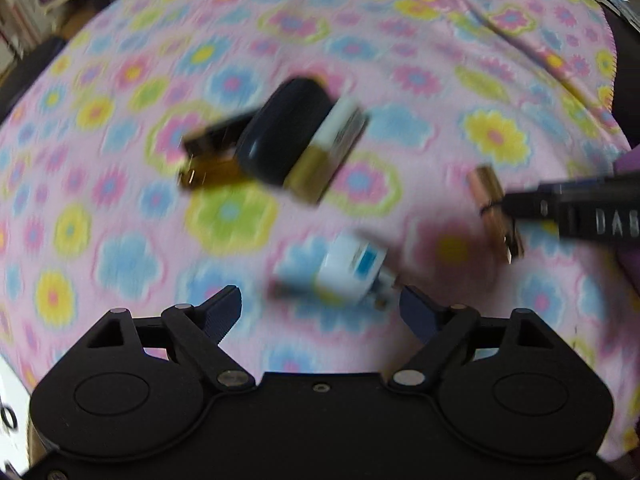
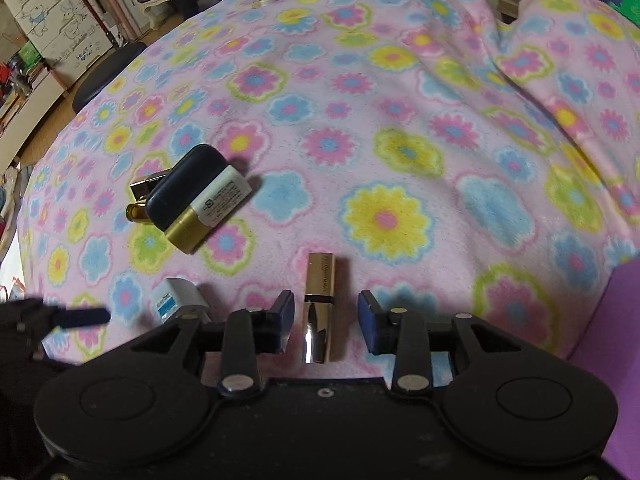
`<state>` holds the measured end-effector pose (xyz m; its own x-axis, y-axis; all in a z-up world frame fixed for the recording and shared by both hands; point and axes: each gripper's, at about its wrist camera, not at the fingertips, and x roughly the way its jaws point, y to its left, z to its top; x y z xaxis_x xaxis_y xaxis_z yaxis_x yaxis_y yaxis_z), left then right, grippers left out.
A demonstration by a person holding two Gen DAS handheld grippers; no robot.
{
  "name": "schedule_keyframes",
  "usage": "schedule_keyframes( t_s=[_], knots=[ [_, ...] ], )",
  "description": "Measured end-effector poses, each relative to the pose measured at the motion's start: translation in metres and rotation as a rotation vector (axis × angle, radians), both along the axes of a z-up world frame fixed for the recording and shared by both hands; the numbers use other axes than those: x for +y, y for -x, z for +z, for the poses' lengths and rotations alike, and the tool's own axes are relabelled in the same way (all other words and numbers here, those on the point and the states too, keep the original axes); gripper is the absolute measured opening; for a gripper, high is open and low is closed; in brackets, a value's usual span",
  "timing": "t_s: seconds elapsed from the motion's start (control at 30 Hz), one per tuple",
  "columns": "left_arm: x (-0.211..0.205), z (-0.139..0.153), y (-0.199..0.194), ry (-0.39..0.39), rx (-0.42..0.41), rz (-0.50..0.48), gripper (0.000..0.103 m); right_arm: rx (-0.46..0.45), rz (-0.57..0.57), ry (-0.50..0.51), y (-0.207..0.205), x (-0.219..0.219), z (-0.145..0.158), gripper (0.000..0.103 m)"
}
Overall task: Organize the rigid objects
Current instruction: 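Grasp the white-blue plug adapter with the left gripper while the right gripper lowers around the gold lipstick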
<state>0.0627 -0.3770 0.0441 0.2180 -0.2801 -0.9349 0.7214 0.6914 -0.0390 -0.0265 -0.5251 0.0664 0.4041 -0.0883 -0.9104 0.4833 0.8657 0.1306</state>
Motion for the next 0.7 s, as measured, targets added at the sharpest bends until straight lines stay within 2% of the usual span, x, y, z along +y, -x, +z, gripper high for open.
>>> schedule_keyframes(
  t_s=[0.07, 0.1, 0.17, 0.33, 0.37, 0.4, 0.53, 0.63, 0.7],
  knots=[
    [-0.009, -0.005, -0.002, 0.013, 0.004, -0.021, 0.078, -0.002, -0.009, -0.004, 0.002, -0.003, 0.000, 0.036],
    [-0.013, -0.008, -0.002, 0.017, 0.019, -0.029, 0.070, -0.003, -0.013, -0.006, 0.004, -0.005, 0.000, 0.037],
    [-0.017, -0.016, -0.003, 0.017, 0.058, -0.047, 0.061, -0.004, -0.017, -0.004, 0.006, -0.006, 0.001, 0.037],
    [-0.023, -0.026, 0.000, 0.011, 0.079, -0.031, 0.058, 0.005, -0.013, 0.015, 0.009, -0.007, -0.001, 0.037],
    [-0.023, -0.026, 0.001, 0.013, 0.075, -0.036, 0.055, 0.008, -0.010, 0.021, 0.009, -0.007, -0.002, 0.037],
    [-0.022, -0.025, 0.001, 0.015, 0.076, -0.042, 0.047, 0.013, -0.008, 0.026, 0.008, -0.007, -0.003, 0.038],
    [-0.013, -0.021, -0.002, 0.028, 0.113, -0.026, 0.047, 0.024, 0.012, 0.031, 0.004, -0.002, -0.007, 0.039],
    [-0.004, -0.021, -0.002, 0.026, 0.121, -0.012, 0.047, 0.024, 0.036, 0.035, -0.001, 0.005, -0.009, 0.047],
    [0.007, -0.021, -0.001, 0.005, 0.131, 0.012, 0.047, 0.035, 0.052, 0.039, -0.006, 0.011, -0.013, 0.047]
  ],
)
